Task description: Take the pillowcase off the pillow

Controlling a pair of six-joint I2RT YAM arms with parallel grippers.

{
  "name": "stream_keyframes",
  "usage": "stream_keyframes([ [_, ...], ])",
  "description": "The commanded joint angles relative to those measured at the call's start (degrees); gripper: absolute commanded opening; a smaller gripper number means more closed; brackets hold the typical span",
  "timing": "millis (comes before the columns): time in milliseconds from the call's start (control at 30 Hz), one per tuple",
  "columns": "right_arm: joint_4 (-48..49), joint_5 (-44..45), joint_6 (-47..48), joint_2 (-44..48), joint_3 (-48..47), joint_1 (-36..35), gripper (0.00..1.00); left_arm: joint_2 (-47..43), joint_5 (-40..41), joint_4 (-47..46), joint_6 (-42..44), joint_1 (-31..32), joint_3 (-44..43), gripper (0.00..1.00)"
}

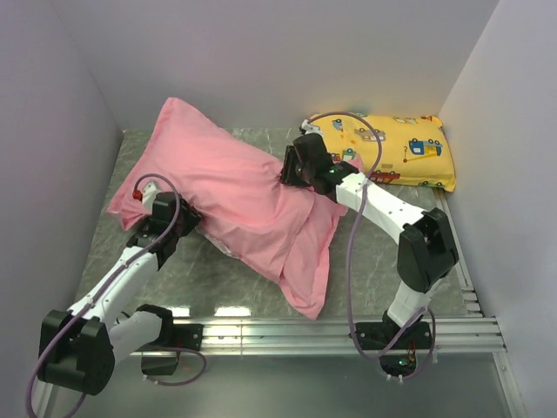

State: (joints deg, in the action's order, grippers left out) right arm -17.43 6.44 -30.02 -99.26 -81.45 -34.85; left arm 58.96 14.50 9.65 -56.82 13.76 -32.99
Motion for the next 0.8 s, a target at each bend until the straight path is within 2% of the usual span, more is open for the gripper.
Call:
stream_keyframes([
  [0, 0.1, 0.4, 0.1, 3.5, -0.7, -0.4, 0.52, -2.9, -5.3, 3.1, 4.6, 1.0, -7.1, 0.46],
  [33, -0.1, 0.7, 0.1, 4.2, -0.5, -0.2, 0.56, -3.7, -5.5, 4.1, 5.5, 1.1, -8.1, 0.52],
  [67, 0.3, 0.9, 0.3, 5.2, 0.3, 0.0, 0.59, -5.4, -5.3, 5.5, 6.6, 1.8, -10.6, 0.62],
  [100, 0.6, 0.9, 0.3, 7.4, 0.8, 0.1, 0.64, -6.4, -4.8, 6.8, 7.3, 2.2, -11.7, 0.67],
  [233, 1.1, 1.2, 0.0, 13.8, 2.5, 0.7, 0.7, -9.0, -2.8, 12.6, 11.8, 6.0, -18.1, 0.79],
  [300, 0.8, 2.1, -0.6, 17.8, 3.7, 1.1, 0.72, -6.8, -0.2, 14.9, 15.1, 10.9, -23.5, 0.81],
  [333, 0.6, 2.7, -0.7, 19.2, 4.1, 1.9, 0.73, -5.4, 3.7, 16.8, 16.2, 15.8, -25.3, 0.86],
  [433, -0.1, 3.7, -1.1, 24.5, 6.4, 3.4, 0.76, 0.9, 8.9, 18.5, 19.3, 23.5, -31.0, 0.86],
  [533, -1.9, 3.6, -0.7, 29.4, 9.5, 5.3, 0.77, 7.1, 15.4, 19.5, 22.3, 36.0, -35.2, 0.86],
  [633, -2.0, 4.7, -0.6, 36.2, 16.5, 6.5, 0.78, 14.5, 18.9, 19.9, 26.1, 43.1, -38.6, 0.87],
  [767, -1.0, 4.6, -2.7, 46.3, 28.3, 7.6, 0.79, 22.3, 22.2, 22.7, 30.1, 48.8, -44.7, 0.89],
])
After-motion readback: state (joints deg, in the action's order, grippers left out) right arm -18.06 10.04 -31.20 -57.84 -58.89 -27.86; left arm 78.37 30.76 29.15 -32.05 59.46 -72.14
